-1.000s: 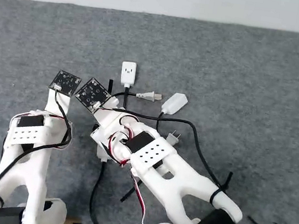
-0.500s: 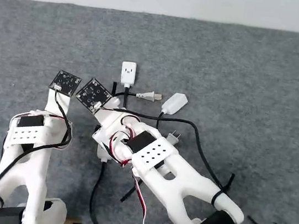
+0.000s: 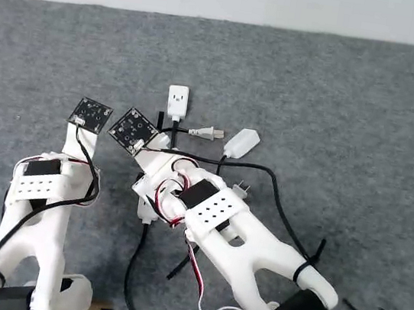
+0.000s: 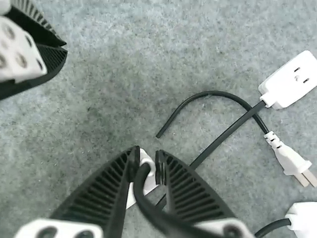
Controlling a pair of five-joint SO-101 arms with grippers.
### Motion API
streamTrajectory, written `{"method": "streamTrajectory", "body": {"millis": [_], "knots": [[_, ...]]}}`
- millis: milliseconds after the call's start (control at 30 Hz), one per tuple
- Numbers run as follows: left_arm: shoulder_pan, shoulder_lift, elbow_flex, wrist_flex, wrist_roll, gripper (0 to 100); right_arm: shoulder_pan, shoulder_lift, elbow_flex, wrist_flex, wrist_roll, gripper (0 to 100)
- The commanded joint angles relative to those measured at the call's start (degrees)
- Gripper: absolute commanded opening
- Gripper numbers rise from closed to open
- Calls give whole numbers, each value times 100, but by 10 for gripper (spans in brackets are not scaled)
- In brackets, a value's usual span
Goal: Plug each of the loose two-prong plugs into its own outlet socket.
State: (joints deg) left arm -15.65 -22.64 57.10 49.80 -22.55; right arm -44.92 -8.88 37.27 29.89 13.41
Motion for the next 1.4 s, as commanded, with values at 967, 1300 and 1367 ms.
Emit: {"method": "streamTrajectory", "body": {"millis": [967, 1300, 1367], "knots": [[-844, -132, -470, -782, 1160, 15, -391, -119, -114, 980, -2866, 248], [-1714, -123, -884, -818, 2330, 15, -673, 242, -396, 1200, -4905, 251], [-1741, -123, -892, -818, 2391, 16, -699, 637, -519, 954, -4905, 251]]}}
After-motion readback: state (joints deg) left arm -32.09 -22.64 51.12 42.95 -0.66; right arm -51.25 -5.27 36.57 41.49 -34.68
